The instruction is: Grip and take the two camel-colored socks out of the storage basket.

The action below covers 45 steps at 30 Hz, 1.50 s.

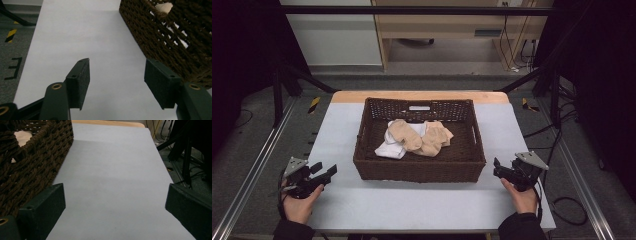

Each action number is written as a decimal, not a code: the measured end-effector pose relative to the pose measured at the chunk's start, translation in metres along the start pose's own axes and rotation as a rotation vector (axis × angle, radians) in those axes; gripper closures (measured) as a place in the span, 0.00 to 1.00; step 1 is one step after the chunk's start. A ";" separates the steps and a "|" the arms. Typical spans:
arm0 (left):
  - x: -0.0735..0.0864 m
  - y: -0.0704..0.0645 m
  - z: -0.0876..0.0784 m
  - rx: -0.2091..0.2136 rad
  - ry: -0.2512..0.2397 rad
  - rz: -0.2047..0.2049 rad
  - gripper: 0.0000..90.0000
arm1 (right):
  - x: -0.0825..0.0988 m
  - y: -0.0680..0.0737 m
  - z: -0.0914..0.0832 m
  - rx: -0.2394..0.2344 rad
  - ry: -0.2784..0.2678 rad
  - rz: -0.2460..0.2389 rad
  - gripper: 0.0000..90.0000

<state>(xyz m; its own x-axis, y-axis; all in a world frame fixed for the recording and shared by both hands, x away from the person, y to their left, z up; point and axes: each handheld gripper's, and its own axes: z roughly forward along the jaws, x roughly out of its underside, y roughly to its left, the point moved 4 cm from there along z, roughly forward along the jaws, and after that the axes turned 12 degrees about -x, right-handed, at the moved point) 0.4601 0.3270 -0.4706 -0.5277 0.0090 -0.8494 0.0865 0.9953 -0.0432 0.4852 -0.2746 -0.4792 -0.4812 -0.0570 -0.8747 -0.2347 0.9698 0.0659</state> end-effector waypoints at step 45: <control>-0.112 -0.102 -0.017 0.146 -0.130 0.071 0.45 | -0.001 -0.003 -0.001 0.036 0.011 -0.016 0.04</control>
<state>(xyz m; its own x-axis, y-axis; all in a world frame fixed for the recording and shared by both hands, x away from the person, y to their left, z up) 0.4960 0.2259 -0.3625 -0.4029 0.0564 -0.9135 0.2461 0.9680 -0.0487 0.4856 -0.2779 -0.4781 -0.4870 -0.0754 -0.8701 -0.2118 0.9767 0.0339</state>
